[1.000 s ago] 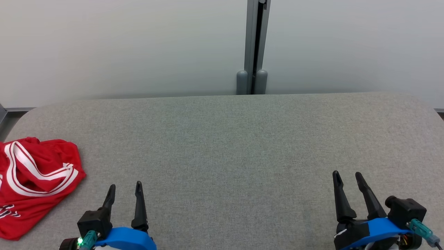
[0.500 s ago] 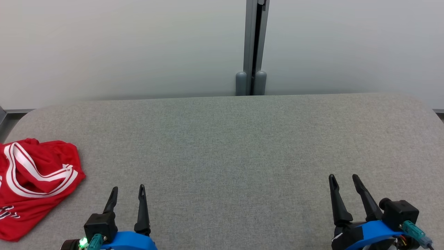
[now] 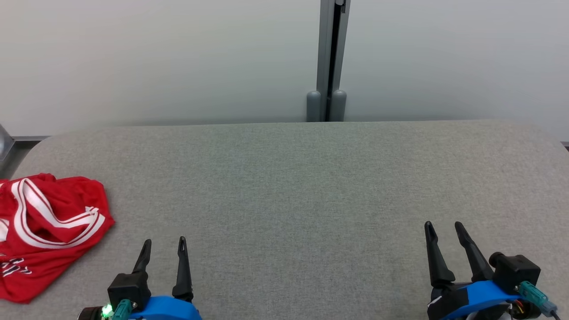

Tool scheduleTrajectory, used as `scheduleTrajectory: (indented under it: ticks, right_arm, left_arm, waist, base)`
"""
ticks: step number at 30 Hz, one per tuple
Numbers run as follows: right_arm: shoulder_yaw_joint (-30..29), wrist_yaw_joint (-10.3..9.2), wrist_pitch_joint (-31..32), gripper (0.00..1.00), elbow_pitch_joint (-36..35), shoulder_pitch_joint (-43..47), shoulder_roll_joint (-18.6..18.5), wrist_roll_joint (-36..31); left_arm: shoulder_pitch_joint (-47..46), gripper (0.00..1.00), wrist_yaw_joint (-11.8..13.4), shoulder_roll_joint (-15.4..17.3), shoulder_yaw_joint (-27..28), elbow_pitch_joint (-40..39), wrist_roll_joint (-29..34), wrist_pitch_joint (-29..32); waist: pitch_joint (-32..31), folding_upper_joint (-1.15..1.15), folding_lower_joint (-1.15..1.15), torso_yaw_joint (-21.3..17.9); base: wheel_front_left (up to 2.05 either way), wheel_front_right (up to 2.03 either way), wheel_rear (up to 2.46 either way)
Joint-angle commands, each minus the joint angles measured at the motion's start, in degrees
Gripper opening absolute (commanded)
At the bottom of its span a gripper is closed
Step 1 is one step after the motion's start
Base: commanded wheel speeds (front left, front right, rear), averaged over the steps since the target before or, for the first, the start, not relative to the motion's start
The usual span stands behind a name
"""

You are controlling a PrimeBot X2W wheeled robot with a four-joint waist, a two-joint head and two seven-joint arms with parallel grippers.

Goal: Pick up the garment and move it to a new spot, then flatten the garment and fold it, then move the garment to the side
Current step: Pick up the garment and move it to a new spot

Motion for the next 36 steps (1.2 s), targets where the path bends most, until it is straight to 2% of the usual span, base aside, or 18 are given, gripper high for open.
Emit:
scheduleTrajectory:
  ticks: [1, 6, 16, 24, 27, 36]
  right_arm:
    - [-0.2, 0.03, -0.2, 1.00, -0.2, -0.2, -0.4, -0.1]
    - [-0.4, 0.03, -0.2, 1.00, -0.9, 0.9, -0.4, -0.5]
    - [0.1, 0.03, 0.0, 1.00, -1.5, 1.2, -0.4, 0.3]
    - [1.0, 0.03, -0.1, 1.00, -1.1, 0.9, -0.4, 0.8]
    - [1.6, 0.03, -0.2, 1.00, -0.9, 0.8, -0.4, 1.0]
    - [3.4, 0.03, 0.4, 1.00, -0.7, -1.6, -0.4, -0.1]
  left_arm:
    - [-0.4, 1.00, 0.2, 0.4, -0.1, -0.1, -0.3, -0.2]
    - [-0.9, 1.00, 0.4, 0.6, -0.5, -0.3, 0.1, -0.4]
    - [-0.1, 1.00, 0.8, 1.5, -0.6, -1.5, -0.2, -0.4]
    - [1.0, 1.00, 1.5, 2.3, 0.0, -2.6, -0.8, 0.0]
    - [1.3, 1.00, 1.9, 2.5, 0.4, -2.9, -1.1, 0.0]
    - [2.9, 1.00, 3.4, 2.5, 1.8, -4.9, -2.3, -1.2]
  waist:
    - [0.1, 0.00, 0.00, 0.7]
    - [0.1, 0.00, 0.00, 4.9]
    - [0.1, 0.00, 0.00, 18.2]
    - [0.0, 0.00, 0.00, 26.4]
    - [0.0, 0.00, 0.00, 28.4]
    - [1.8, 0.00, 0.00, 29.3]
  base:
    - [0.00, 0.00, 0.00]
    - [0.00, 0.00, 0.00]
    - [0.00, 0.00, 0.00]
    - [0.00, 0.00, 0.00]
    - [0.00, 0.00, 0.00]
    - [0.00, 0.00, 0.00]
